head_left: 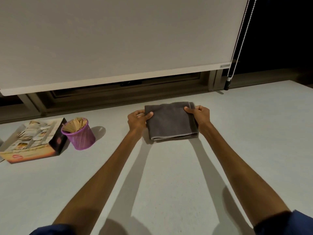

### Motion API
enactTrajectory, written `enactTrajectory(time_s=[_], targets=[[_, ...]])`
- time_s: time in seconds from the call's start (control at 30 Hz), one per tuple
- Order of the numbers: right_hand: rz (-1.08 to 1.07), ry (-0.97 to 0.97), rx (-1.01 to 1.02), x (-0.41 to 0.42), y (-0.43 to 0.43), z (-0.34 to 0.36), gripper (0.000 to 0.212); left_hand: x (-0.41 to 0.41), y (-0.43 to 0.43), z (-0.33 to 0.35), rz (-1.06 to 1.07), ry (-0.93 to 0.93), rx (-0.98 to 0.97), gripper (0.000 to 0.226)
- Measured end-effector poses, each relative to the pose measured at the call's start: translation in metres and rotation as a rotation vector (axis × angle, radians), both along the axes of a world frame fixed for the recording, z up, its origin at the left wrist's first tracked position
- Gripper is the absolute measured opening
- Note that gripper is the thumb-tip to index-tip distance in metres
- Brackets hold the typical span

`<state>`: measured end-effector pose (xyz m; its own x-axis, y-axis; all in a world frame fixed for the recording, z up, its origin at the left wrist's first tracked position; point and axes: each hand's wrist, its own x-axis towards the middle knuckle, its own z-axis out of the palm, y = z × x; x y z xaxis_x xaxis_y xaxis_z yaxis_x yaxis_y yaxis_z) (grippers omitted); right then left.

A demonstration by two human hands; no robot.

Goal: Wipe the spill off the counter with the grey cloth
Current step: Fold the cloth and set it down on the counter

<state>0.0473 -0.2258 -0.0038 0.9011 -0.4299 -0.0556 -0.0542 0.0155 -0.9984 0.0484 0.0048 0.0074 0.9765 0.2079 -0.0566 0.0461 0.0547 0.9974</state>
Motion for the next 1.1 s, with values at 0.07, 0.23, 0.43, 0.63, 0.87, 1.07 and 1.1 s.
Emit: enactTrajectory(time_s=[0.07, 0.23, 0.43, 0.63, 0.87, 1.07, 1.1], targets=[[-0.059, 0.011, -0.097, 0.009, -0.001, -0.012, 0.029, 0.013, -0.003, -0.017, 0.020, 0.050, 0.037, 0.028], [-0.107, 0.093, -0.366, 0.026, 0.000, -0.038, 0.032, 0.031, -0.011, -0.045, 0.132, 0.060, 0.392, 0.030], [-0.106, 0.110, -0.703, 0.030, 0.002, -0.042, 0.048, 0.029, -0.012, -0.053, 0.199, 0.026, 0.771, 0.049], [-0.127, -0.054, -1.125, 0.022, 0.017, -0.037, 0.027, 0.017, -0.013, -0.056, 0.170, -0.143, 0.897, 0.039], [-0.075, -0.020, -1.320, 0.016, 0.026, -0.041, 0.028, 0.007, -0.008, -0.054, 0.113, -0.244, 1.061, 0.038], [-0.006, 0.043, -1.320, 0.009, 0.029, -0.040, 0.021, 0.006, -0.006, -0.053, -0.003, -0.172, 1.123, 0.034], [0.003, 0.051, -1.328, 0.009, 0.029, -0.041, 0.020, 0.008, -0.006, -0.053, -0.015, -0.157, 1.121, 0.035]])
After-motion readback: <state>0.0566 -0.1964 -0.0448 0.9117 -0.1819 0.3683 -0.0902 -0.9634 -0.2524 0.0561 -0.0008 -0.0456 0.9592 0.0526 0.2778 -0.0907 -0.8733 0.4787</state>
